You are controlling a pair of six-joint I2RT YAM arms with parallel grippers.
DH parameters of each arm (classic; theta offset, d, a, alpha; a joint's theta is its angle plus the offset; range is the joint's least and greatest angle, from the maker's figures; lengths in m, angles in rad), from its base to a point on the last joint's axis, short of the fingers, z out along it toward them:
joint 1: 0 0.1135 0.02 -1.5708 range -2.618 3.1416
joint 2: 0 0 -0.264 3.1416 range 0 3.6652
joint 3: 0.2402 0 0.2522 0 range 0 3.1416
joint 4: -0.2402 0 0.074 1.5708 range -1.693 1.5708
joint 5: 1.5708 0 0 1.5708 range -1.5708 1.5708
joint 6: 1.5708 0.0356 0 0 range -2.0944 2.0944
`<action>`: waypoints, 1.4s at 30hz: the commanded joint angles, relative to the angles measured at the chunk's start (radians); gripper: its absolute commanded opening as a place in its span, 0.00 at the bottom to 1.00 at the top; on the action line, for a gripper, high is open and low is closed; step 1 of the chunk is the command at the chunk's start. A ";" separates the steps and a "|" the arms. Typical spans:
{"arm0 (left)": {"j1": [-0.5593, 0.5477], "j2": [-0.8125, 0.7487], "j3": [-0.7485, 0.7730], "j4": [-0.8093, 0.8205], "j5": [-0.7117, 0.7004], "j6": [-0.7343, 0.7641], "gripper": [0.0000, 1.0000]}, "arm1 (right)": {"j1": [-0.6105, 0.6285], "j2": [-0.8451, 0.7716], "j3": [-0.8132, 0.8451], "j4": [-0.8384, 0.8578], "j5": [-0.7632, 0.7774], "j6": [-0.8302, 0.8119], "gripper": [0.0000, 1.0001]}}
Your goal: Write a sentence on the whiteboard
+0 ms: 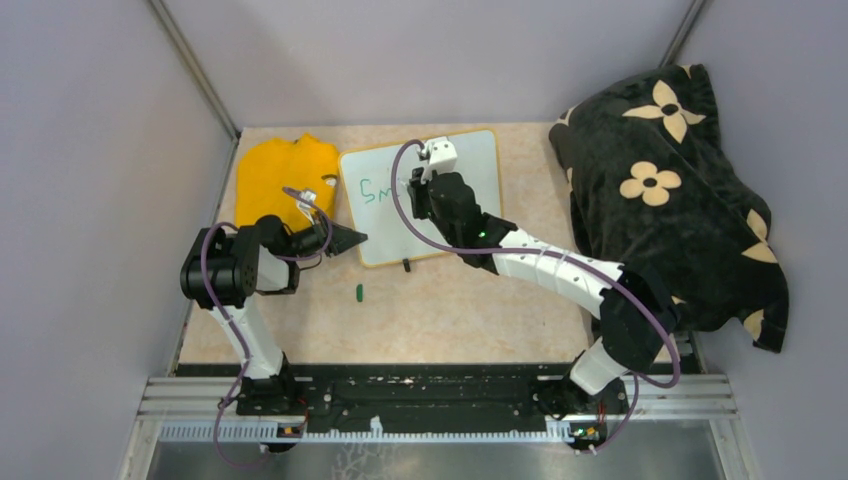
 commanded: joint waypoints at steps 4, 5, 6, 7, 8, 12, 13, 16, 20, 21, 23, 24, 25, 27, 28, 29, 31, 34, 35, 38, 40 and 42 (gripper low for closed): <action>0.002 0.025 0.013 -0.022 -0.030 0.015 0.00 | 0.000 0.013 0.021 0.045 0.001 0.008 0.00; 0.002 0.025 0.013 -0.023 -0.029 0.015 0.00 | 0.000 0.015 0.024 0.044 0.002 0.009 0.00; 0.001 0.025 0.013 -0.023 -0.029 0.015 0.00 | 0.000 0.018 0.026 0.045 0.004 0.009 0.00; 0.002 0.025 0.013 -0.023 -0.030 0.015 0.00 | 0.001 0.021 0.027 0.046 0.005 0.010 0.00; 0.002 0.025 0.013 -0.023 -0.030 0.015 0.00 | 0.001 0.024 0.030 0.046 0.005 0.008 0.00; 0.002 0.025 0.013 -0.024 -0.030 0.015 0.00 | 0.000 0.035 0.040 0.047 0.007 0.008 0.00; 0.001 0.025 0.013 -0.024 -0.030 0.016 0.00 | -0.001 0.038 0.042 0.047 0.007 0.007 0.00; 0.000 0.025 0.013 -0.024 -0.030 0.015 0.00 | -0.001 0.048 0.049 0.047 0.008 0.007 0.00; 0.001 0.025 0.013 -0.025 -0.029 0.016 0.00 | -0.002 0.055 0.051 0.047 0.009 0.008 0.00; 0.001 0.025 0.013 -0.025 -0.029 0.016 0.00 | -0.002 0.055 0.049 0.046 0.009 0.008 0.00; 0.002 0.025 0.014 -0.025 -0.029 0.016 0.00 | -0.002 0.055 0.046 0.045 0.009 0.008 0.00; 0.001 0.025 0.014 -0.026 -0.029 0.016 0.00 | -0.002 0.053 0.041 0.045 0.009 0.008 0.00; 0.000 0.025 0.014 -0.027 -0.029 0.016 0.00 | -0.002 0.052 0.037 0.045 0.010 0.008 0.00; 0.001 0.025 0.014 -0.026 -0.028 0.017 0.00 | -0.003 0.049 0.028 0.045 0.012 0.009 0.00; 0.001 0.025 0.014 -0.027 -0.029 0.016 0.00 | -0.003 0.048 0.024 0.044 0.011 0.010 0.00; 0.001 0.025 0.013 -0.027 -0.029 0.016 0.00 | -0.003 0.048 0.021 0.041 0.011 0.010 0.00; 0.001 0.025 0.014 -0.027 -0.029 0.016 0.00 | -0.002 0.045 0.014 0.036 0.011 0.010 0.00; 0.000 0.025 0.014 -0.027 -0.029 0.016 0.00 | -0.002 0.035 -0.006 0.040 0.013 0.011 0.00; 0.001 0.025 0.014 -0.027 -0.030 0.017 0.00 | -0.003 0.033 -0.012 0.040 0.013 0.011 0.00; 0.002 0.025 0.014 -0.027 -0.029 0.017 0.00 | -0.003 0.024 -0.027 0.042 0.013 0.015 0.00; 0.000 0.024 0.014 -0.026 -0.028 0.016 0.00 | -0.003 0.019 -0.035 0.042 0.013 0.018 0.00; 0.001 0.025 0.014 -0.028 -0.029 0.016 0.00 | -0.002 0.013 -0.045 0.043 0.011 0.023 0.00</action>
